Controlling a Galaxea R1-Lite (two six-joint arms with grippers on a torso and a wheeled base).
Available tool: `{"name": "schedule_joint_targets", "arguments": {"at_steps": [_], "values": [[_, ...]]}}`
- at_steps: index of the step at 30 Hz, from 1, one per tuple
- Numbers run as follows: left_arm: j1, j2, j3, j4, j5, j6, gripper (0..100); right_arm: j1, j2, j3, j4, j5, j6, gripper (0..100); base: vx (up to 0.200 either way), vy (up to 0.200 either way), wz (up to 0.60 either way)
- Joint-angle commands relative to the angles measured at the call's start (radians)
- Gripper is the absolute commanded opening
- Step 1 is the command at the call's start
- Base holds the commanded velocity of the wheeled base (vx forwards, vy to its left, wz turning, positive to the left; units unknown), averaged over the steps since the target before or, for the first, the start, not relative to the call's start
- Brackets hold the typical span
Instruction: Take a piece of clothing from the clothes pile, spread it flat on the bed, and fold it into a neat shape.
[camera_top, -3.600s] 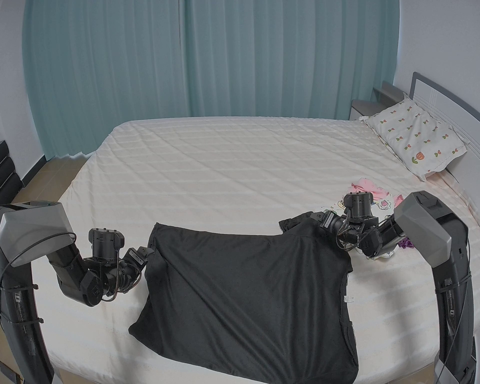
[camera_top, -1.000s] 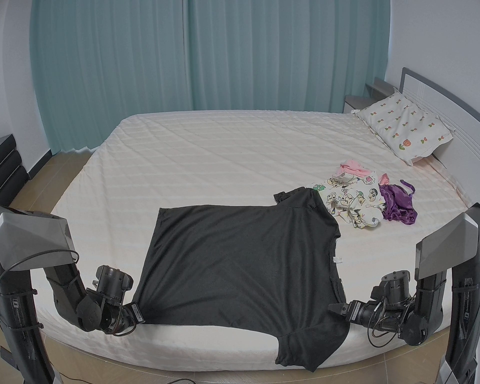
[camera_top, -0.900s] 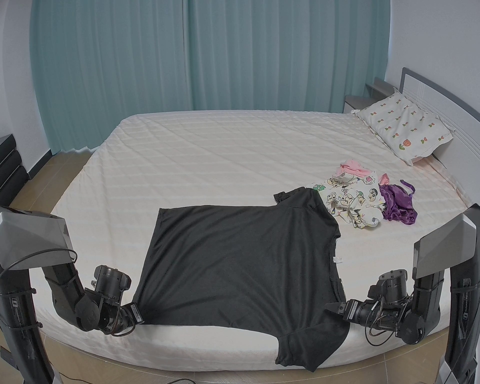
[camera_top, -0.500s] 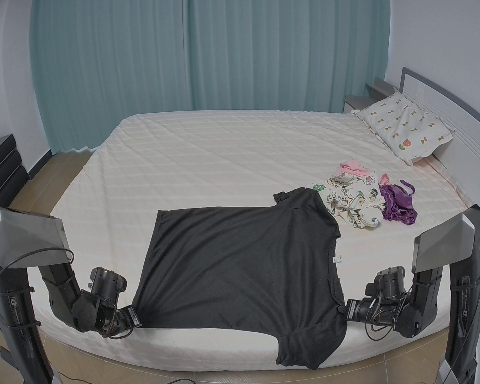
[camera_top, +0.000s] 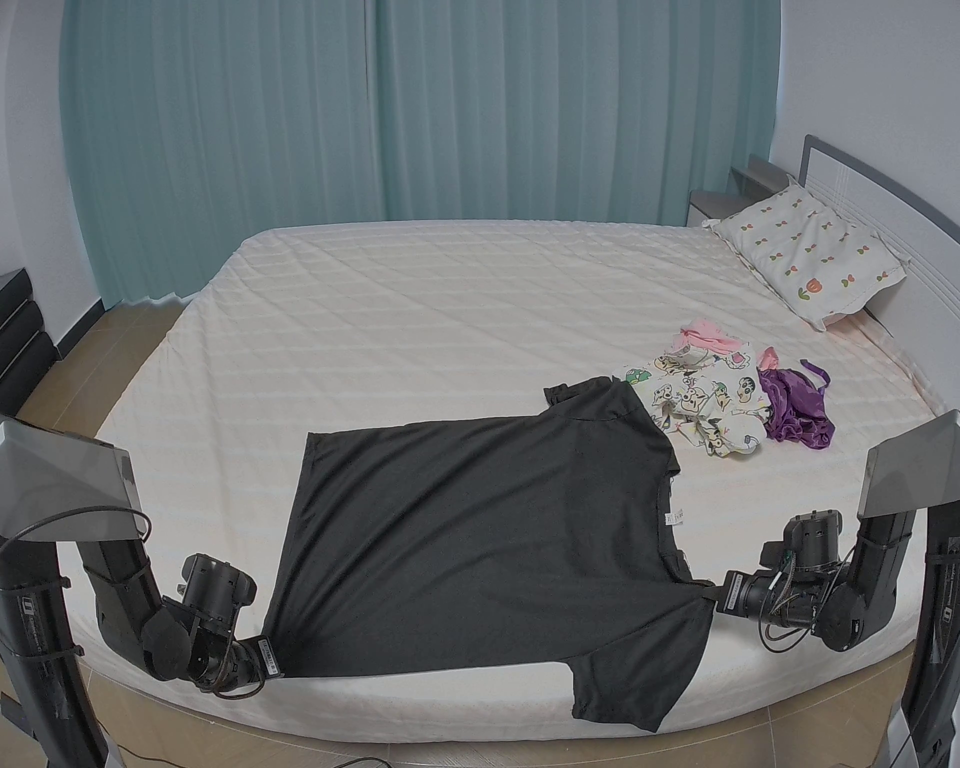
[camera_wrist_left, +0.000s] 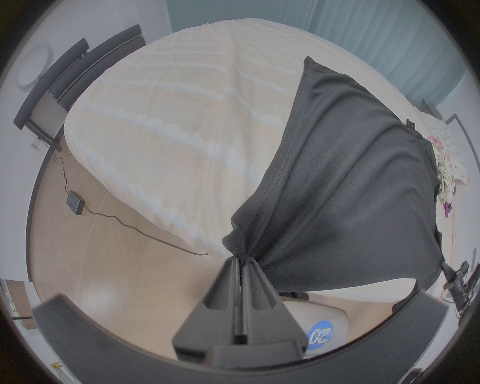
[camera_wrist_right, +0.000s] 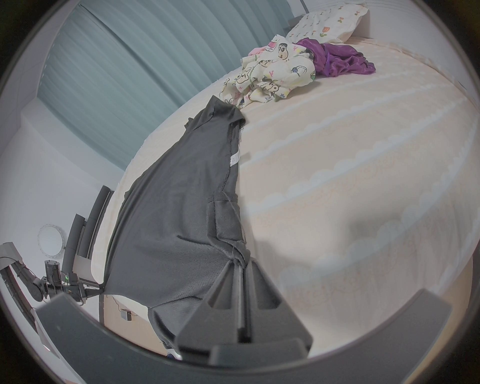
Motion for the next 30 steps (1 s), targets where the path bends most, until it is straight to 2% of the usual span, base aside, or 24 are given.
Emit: {"name": "schedule_joint_targets", "arguments": {"at_steps": [1, 7, 8, 9, 10, 16, 19, 20, 23, 26, 30], "values": [[-0.005, 0.000, 0.016, 0.000, 0.001, 0.004, 0, -0.009, -0.019, 0.003, 0.003, 0.002, -0.014, 0, 0.000, 0.000, 0.00], [-0.030, 0.008, 0.022, 0.000, 0.001, 0.004, 0, 0.004, -0.012, 0.020, 0.009, 0.009, -0.033, 0, 0.000, 0.000, 0.00], [-0.032, 0.008, 0.022, 0.000, 0.002, 0.004, 100, 0.007, -0.009, 0.025, 0.009, 0.012, -0.034, 0, 0.000, 0.000, 0.00], [-0.032, 0.008, 0.024, 0.000, 0.001, 0.004, 100, 0.009, -0.006, 0.026, 0.009, 0.015, -0.034, 0, 0.000, 0.000, 0.00], [-0.032, 0.008, 0.024, 0.000, 0.001, 0.004, 100, 0.015, -0.003, 0.030, 0.011, 0.015, -0.039, 100, 0.000, 0.000, 0.00], [-0.027, -0.012, 0.021, -0.002, 0.002, 0.004, 100, 0.006, -0.025, 0.033, -0.005, 0.018, -0.034, 100, 0.000, 0.000, 0.00], [-0.013, -0.040, 0.016, -0.002, 0.001, 0.002, 100, 0.001, -0.054, 0.034, -0.005, 0.021, -0.002, 100, 0.000, 0.000, 0.00], [0.005, -0.069, 0.013, -0.006, -0.006, 0.002, 100, 0.000, -0.071, 0.036, -0.006, 0.032, 0.061, 100, 0.000, 0.000, 0.00], [0.030, -0.127, 0.007, -0.011, -0.078, -0.001, 100, 0.006, -0.083, 0.053, -0.005, 0.038, 0.125, 100, 0.000, 0.000, 0.00], [0.053, -0.155, -0.010, -0.009, -0.145, -0.007, 100, 0.020, -0.074, 0.086, -0.014, 0.039, 0.101, 100, 0.000, 0.000, 0.00], [0.065, -0.144, -0.017, -0.011, -0.154, -0.007, 100, 0.037, -0.074, 0.109, -0.046, 0.042, 0.101, 100, 0.000, 0.000, 0.00]]}}
